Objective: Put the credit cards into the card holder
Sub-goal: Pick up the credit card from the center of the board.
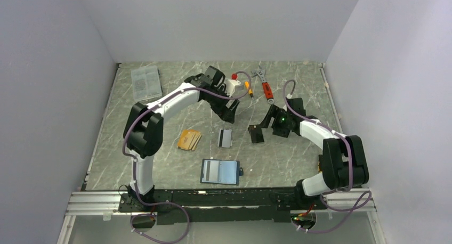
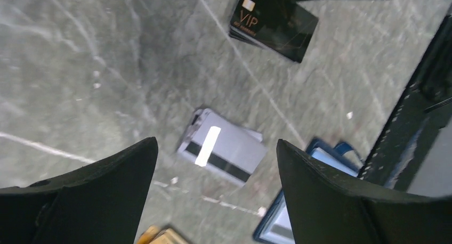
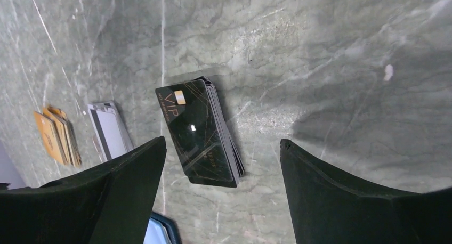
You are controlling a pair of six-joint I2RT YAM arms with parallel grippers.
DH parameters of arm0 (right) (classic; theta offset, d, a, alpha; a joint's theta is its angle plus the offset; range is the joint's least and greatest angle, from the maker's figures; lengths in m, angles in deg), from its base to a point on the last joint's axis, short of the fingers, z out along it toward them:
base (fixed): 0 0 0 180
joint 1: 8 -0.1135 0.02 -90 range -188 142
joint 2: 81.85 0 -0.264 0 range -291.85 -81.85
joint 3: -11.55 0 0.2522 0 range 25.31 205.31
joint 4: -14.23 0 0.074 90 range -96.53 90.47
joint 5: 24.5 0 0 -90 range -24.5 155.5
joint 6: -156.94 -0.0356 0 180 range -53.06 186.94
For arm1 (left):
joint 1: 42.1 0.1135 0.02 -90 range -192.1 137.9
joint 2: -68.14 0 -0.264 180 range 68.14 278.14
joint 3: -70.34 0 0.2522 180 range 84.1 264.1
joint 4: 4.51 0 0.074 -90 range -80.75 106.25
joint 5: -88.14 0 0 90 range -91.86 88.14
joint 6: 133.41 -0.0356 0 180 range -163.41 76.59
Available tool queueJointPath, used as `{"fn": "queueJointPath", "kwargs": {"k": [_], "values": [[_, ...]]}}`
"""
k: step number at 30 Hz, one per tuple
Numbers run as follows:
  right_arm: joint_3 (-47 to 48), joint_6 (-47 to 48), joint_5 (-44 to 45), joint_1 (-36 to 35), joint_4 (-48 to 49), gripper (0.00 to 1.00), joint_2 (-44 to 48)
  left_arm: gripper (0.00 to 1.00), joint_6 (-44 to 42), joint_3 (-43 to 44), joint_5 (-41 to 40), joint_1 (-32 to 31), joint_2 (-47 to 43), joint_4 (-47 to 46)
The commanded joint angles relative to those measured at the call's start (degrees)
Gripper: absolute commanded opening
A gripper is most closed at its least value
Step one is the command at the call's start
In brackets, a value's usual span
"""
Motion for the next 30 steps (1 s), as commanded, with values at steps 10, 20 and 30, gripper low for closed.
{"fn": "queueJointPath", "kwargs": {"k": [10,20,30], "values": [[-3.57,-4.81,-4.71,-3.88,11.75,0.77,-7.60,0.79,18.97,-4.61,10.04,-1.05,4.81,-15.29],[-8.95,-11.88,-1.24,-10.66,15.53,0.70,-6.75,0.70,17.80,-12.44,7.13,-3.63,1.86,-20.40],[-14.98,-15.12,0.40,-10.68,15.40,0.53,-0.42,0.60,11.43,-10.55,1.73,-7.25,3.61,-19.61]]}}
